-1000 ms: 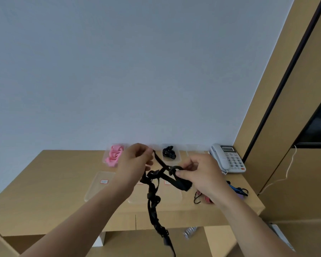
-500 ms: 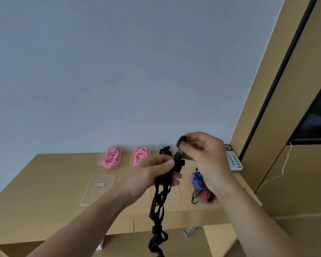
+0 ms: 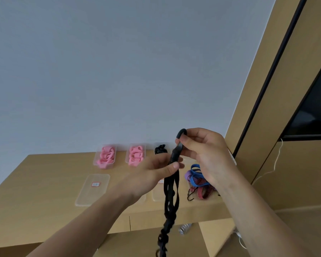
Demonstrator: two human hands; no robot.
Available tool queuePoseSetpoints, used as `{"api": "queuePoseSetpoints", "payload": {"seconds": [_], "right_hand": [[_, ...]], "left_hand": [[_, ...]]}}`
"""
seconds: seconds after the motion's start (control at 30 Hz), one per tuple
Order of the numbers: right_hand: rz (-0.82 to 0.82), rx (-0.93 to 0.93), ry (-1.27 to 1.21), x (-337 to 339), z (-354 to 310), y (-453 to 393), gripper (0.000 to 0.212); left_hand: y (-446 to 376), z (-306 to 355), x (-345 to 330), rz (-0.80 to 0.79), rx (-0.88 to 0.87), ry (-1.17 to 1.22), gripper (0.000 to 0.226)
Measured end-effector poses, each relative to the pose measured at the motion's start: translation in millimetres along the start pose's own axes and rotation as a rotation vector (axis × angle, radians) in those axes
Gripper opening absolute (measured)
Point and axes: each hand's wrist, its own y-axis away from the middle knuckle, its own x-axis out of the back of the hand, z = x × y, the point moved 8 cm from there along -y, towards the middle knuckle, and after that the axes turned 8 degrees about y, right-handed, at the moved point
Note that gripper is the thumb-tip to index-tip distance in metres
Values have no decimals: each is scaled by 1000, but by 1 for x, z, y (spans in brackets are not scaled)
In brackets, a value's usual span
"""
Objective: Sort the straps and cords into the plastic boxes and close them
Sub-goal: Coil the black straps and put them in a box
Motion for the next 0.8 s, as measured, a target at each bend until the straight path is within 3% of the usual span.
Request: {"api": "queuePoseSetpoints", "payload": {"seconds": [0.1, 0.33, 0.53, 0.67, 0.8], "right_hand": [[13, 50, 14, 1, -4, 1, 6], [-159, 172, 411, -7, 2, 6, 19], [-192, 266, 441, -13, -3, 12, 24], [-148, 360, 447, -11, -9, 16, 23], [-28, 540, 531, -5, -16, 23, 29]], "left_hand": [[-1, 5, 2, 47, -14, 62, 20], [-3, 4, 4, 79, -1, 218, 22], [0, -3, 6, 103, 50, 184, 30], [1, -5, 10, 118, 43, 200, 29], [4, -14, 6, 64, 219, 313, 55]]}}
